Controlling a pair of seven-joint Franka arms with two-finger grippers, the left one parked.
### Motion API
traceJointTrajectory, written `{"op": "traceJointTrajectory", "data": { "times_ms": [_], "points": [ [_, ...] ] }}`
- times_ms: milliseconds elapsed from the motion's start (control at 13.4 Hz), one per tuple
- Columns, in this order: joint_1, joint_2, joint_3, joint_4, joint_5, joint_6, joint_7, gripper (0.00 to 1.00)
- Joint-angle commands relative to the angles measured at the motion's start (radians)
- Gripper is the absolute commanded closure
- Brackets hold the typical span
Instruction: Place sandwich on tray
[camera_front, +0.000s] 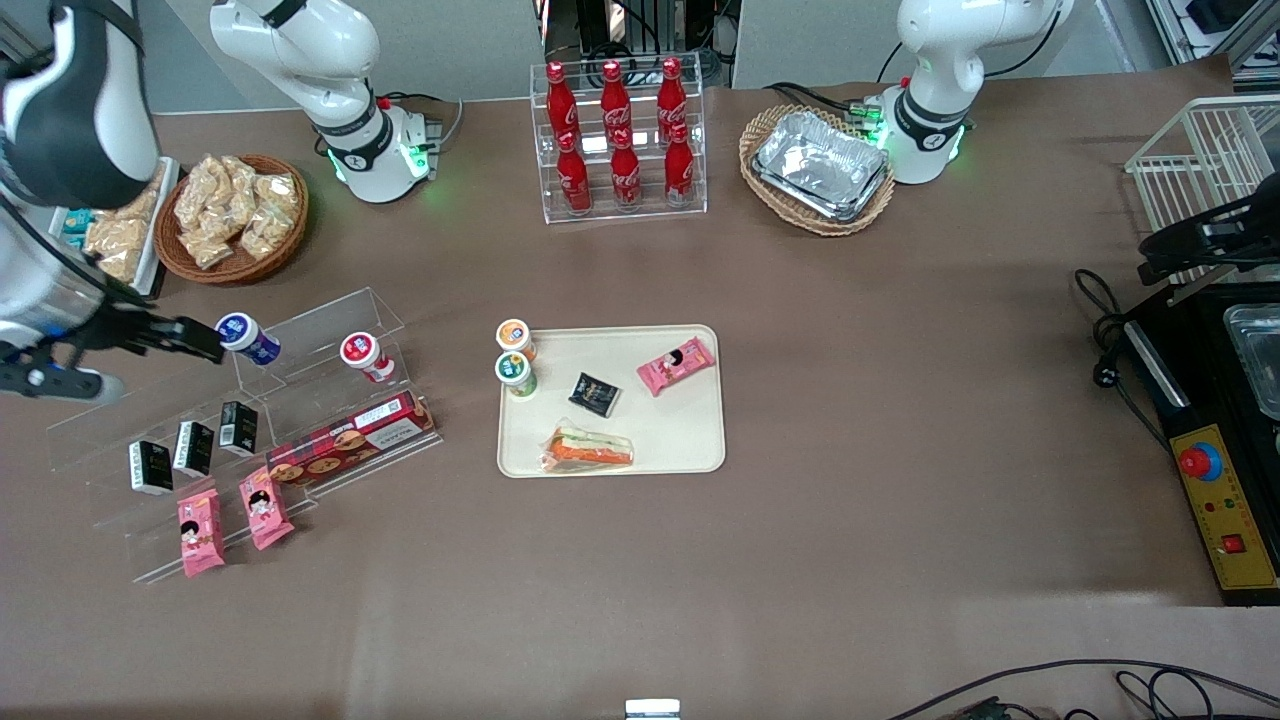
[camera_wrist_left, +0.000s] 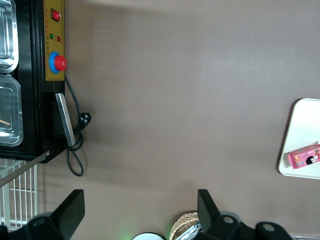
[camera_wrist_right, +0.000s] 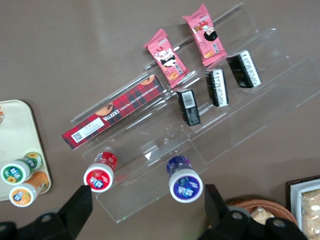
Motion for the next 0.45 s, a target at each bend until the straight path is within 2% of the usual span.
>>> {"op": "traceJointTrajectory", "data": {
  "times_ms": [0, 149, 374],
  "points": [
    [-0.027, -0.017, 0.005, 0.1, 0.037, -0.124, -0.024, 0.0],
    [-0.034, -0.013, 0.003, 0.139, 0.083, -0.153, -0.018, 0.0],
    [-0.034, -0.013, -0.001, 0.144, 0.087, -0.172, -0.012, 0.0]
  ]
}}
